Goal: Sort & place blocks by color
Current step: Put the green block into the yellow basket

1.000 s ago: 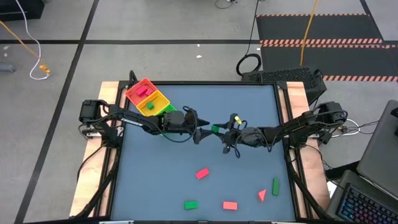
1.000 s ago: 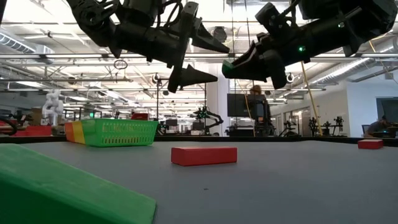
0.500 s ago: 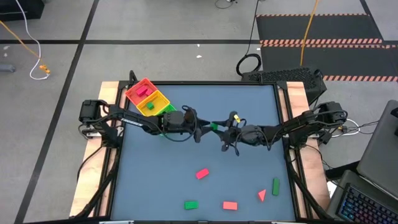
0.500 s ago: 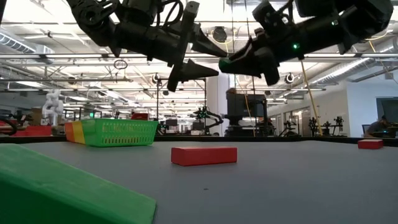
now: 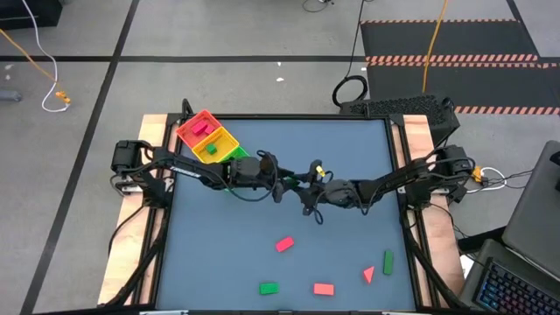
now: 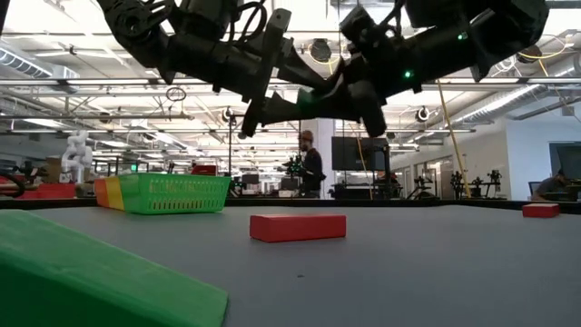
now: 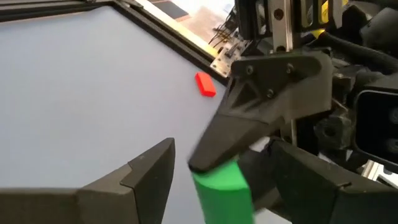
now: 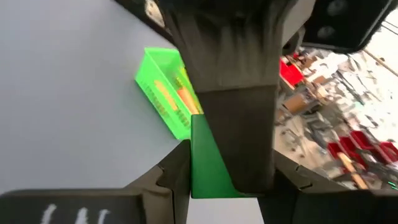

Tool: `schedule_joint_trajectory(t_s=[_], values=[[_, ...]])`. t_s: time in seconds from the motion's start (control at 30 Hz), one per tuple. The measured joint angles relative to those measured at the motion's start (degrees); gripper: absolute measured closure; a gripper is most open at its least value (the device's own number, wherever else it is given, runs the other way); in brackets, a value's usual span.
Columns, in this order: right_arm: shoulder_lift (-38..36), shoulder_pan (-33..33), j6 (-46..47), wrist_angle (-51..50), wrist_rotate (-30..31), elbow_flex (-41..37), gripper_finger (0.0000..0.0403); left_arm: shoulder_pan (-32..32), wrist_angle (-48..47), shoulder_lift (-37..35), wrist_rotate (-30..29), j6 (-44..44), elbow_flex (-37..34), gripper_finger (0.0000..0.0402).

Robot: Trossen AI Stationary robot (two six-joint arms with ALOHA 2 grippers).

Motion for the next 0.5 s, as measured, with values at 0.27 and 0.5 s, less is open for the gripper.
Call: schedule_joint_trajectory(t_s=[0.27,0.5], values=[[0.17,-0.02,-0.98,1.84,2.43,-0.02,0.0278,0.0,-1.13,0.0,0.0,0.28,0.0,0.0178],[0.2,-0.01,-1.0,1.64,2.46,-0.02,0.0278,-0.02,-2.87,0.0,-2.76,1.89,0.02,0.0211]])
